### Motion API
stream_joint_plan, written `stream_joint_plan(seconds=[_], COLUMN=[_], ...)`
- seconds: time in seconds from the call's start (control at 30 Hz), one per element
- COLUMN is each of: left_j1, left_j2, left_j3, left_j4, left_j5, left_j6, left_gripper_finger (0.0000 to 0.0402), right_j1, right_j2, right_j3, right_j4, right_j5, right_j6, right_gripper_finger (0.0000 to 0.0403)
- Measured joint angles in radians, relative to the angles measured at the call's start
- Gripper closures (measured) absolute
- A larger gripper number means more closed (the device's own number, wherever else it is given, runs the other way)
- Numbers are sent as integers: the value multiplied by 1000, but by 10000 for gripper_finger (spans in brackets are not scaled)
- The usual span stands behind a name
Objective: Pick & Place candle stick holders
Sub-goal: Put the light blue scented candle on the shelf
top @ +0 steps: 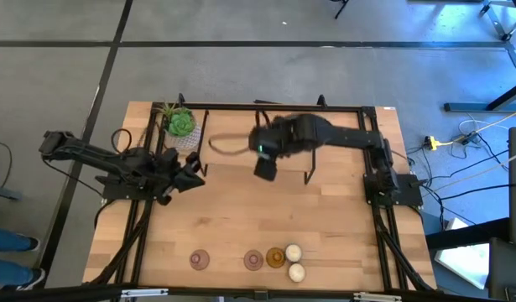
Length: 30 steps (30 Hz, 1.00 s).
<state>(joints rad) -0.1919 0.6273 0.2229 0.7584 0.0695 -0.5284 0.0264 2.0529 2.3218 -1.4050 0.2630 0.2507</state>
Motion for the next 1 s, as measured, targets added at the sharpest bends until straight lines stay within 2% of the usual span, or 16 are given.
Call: stream_joint_plan(seconds=[0.13,0.4,0.6,1.0], left_j1=[-46,-83,-98,-115], left_j2=[-36,-63,-75,-82], left_j3=[2,1,2,2], left_j4=[1,-6,31,29], left_j5=[-25,-50,29,10], left_j6=[26,54,141,161], left_gripper_finger=[398,398,398,398], right_j1=[-63,-160,-158,-127], right_j2=[7,37,97,184], right_j3=[1,0,0,-1], right_j4=[83,38,19,51], right_j5=[-108,-189,-215,-231], right_j6=[-49,-34,-33,-50], right_gripper_finger=[100,100,100,100])
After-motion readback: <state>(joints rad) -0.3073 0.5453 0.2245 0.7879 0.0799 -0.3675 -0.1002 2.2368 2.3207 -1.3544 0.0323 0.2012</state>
